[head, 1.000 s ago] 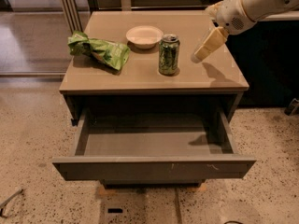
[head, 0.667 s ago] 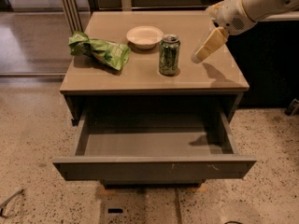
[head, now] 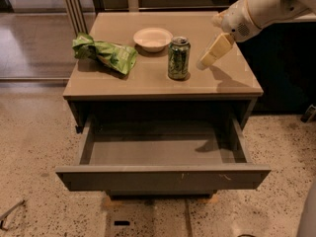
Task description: Place green can into top drawer
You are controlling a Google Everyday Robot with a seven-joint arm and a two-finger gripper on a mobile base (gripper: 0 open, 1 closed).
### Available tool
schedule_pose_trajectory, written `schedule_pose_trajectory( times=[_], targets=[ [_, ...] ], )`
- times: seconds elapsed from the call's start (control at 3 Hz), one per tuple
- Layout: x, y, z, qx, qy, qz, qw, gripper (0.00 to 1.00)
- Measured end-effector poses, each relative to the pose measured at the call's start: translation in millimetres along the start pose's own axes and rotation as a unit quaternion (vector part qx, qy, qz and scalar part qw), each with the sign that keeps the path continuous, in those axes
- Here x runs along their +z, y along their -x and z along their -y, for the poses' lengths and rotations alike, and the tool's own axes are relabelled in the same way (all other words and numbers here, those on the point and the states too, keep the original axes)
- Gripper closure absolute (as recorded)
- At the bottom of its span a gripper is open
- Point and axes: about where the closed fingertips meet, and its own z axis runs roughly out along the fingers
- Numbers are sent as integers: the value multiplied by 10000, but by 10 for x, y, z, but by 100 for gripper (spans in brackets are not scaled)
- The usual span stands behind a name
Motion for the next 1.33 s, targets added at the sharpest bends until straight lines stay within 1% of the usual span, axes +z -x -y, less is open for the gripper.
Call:
schedule_pose_trajectory(
  times=[0.33, 1.0, 1.33],
  targets=[
    [184, 90, 41, -15, 235, -20, 9997, 0],
    [486, 163, 146, -337, 448, -373, 9977, 0],
    [608, 141, 157, -374, 522, -498, 9967, 0]
  ],
)
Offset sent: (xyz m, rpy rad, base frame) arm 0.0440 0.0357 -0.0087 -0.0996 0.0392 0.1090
